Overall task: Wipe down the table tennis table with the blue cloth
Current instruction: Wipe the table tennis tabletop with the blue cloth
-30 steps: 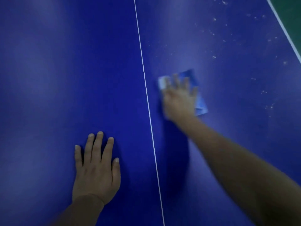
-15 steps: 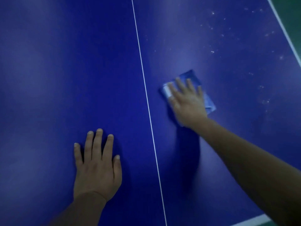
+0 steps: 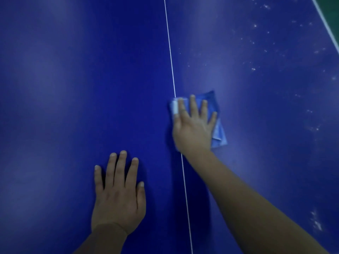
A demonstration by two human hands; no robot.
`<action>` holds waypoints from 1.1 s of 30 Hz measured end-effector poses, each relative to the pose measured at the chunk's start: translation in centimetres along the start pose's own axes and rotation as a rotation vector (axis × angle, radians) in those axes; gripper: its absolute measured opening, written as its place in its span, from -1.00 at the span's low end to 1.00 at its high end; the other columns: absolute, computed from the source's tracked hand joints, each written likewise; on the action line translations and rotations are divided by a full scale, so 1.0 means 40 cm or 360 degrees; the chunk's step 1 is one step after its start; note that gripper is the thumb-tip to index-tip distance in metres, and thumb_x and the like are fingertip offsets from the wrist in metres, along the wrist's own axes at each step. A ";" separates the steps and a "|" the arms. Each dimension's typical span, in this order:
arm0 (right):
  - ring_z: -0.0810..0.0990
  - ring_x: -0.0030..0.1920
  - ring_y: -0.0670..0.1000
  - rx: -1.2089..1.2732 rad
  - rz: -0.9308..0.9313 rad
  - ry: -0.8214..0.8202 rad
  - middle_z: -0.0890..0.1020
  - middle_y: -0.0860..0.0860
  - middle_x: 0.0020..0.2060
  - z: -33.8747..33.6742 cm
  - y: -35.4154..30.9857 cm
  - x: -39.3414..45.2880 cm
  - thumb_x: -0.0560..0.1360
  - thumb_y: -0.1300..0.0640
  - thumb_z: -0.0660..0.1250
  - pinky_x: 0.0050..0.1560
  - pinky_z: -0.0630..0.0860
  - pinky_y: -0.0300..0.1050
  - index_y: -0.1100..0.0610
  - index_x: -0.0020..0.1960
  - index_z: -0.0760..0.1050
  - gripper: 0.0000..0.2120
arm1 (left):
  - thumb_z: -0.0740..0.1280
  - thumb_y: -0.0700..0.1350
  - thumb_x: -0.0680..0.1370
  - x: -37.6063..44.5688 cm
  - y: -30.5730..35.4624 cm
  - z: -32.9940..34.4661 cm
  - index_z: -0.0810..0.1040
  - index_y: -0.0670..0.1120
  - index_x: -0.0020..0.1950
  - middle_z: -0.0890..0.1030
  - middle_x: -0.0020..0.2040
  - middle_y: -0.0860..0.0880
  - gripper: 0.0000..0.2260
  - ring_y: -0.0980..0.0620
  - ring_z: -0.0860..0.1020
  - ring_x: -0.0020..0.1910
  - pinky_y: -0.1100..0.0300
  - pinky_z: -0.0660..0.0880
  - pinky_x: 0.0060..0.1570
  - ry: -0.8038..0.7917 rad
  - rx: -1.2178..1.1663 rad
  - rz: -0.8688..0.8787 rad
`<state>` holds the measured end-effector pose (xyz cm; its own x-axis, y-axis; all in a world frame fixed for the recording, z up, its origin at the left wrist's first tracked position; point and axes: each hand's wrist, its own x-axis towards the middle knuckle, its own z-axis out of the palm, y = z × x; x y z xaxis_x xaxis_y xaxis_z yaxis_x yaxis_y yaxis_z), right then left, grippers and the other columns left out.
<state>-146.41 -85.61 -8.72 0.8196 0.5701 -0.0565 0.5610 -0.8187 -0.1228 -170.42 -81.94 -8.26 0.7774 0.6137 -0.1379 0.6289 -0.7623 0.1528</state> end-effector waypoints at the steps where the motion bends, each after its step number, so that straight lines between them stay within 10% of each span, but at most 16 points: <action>1: 0.02 0.59 0.21 0.0041 -0.0059 -0.0007 0.14 -0.01 0.60 0.005 -0.045 0.016 0.64 -0.10 -0.04 0.50 -0.10 0.40 -0.12 0.57 0.19 -0.50 | 0.04 0.07 0.57 0.000 0.001 0.001 0.32 -0.15 0.51 0.23 0.56 -0.18 -0.45 -0.18 0.13 0.57 -0.31 0.03 0.46 0.0008 0.0003 0.0000; 8: 0.00 0.59 0.23 0.0015 -0.0238 -0.0062 0.12 0.00 0.60 -0.009 -0.041 0.182 0.65 -0.06 -0.05 0.48 -0.10 0.43 -0.11 0.59 0.13 -0.50 | 0.04 0.04 0.58 -0.002 0.006 0.001 0.34 -0.16 0.50 0.22 0.57 -0.18 -0.46 -0.17 0.13 0.57 -0.32 0.07 0.45 0.0049 0.0004 0.0002; 15: -0.05 0.59 0.27 0.0007 0.0619 -0.0063 0.02 0.00 0.62 -0.112 0.497 0.359 0.63 -0.06 -0.07 0.45 -0.09 0.49 -0.13 0.60 0.02 -0.47 | 0.03 0.05 0.59 -0.002 0.015 -0.005 0.35 -0.19 0.50 0.25 0.55 -0.21 -0.45 -0.21 0.16 0.56 -0.35 0.12 0.44 0.0041 0.0050 -0.0011; 20: -0.08 0.59 0.28 0.0191 0.0832 0.0029 0.03 0.05 0.62 -0.125 0.532 0.353 0.65 -0.07 -0.09 0.45 -0.16 0.46 -0.09 0.61 0.06 -0.47 | 0.01 0.06 0.59 -0.013 0.051 -0.019 0.38 -0.24 0.48 0.31 0.51 -0.25 -0.44 -0.24 0.24 0.51 -0.35 0.13 0.42 0.0085 0.0162 -0.0102; 28: -0.05 0.60 0.20 -0.0108 -0.0811 -0.0287 0.05 -0.04 0.62 -0.079 0.350 0.186 0.60 -0.18 -0.23 0.49 -0.15 0.38 -0.17 0.60 0.02 -0.44 | 0.02 0.07 0.62 -0.100 0.347 0.043 0.33 -0.17 0.47 0.27 0.53 -0.20 -0.49 -0.19 0.18 0.54 -0.24 -0.02 0.51 0.0235 -0.0173 -0.0297; 33: -0.03 0.58 0.28 -0.0080 0.0255 -0.0064 0.02 0.03 0.62 -0.152 0.723 0.390 0.64 -0.04 -0.03 0.46 -0.05 0.48 -0.11 0.61 0.02 -0.47 | -0.14 0.15 0.66 -0.118 0.406 0.061 0.34 -0.17 0.48 0.27 0.54 -0.18 -0.43 -0.18 0.19 0.54 -0.24 -0.02 0.51 0.0092 -0.0128 -0.0232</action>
<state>-116.69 -100.83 -7.11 0.8943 0.4335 -0.1111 0.4295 -0.9012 -0.0591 -163.92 -97.71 -7.50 0.6756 0.7293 -0.1082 0.7323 -0.6468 0.2131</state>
